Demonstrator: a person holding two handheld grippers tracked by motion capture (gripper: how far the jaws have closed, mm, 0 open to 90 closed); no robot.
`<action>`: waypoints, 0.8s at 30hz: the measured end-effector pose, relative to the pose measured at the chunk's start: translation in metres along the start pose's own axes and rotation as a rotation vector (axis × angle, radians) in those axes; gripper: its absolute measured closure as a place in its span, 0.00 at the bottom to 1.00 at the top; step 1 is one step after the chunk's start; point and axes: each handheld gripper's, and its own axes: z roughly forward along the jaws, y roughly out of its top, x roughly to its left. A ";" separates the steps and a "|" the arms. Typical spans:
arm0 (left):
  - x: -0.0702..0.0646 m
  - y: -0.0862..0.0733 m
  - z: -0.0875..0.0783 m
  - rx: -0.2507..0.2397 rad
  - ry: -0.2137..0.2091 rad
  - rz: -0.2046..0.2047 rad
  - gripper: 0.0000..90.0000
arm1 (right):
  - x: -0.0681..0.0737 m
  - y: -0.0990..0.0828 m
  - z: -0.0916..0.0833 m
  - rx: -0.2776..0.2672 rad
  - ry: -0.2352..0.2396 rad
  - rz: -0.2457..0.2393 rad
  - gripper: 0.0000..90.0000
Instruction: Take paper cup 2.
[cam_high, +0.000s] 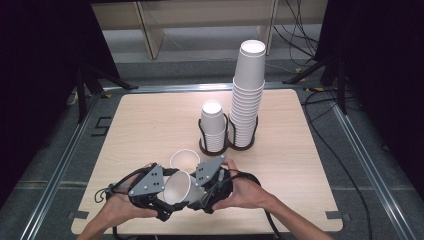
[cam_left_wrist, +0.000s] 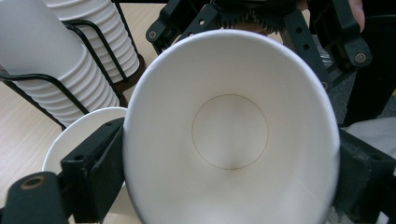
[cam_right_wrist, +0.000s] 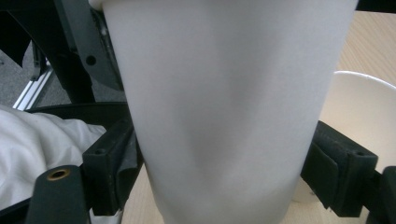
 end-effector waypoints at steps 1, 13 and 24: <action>0.001 0.000 0.001 -0.004 -0.008 0.000 0.13 | -0.001 0.000 0.000 0.002 -0.003 -0.004 0.23; 0.000 -0.002 0.003 -0.002 -0.011 -0.006 0.12 | 0.001 -0.002 0.004 0.007 0.003 0.002 0.25; 0.000 -0.007 0.006 -0.066 -0.018 -0.041 0.11 | 0.002 -0.011 -0.001 -0.019 0.006 0.014 0.26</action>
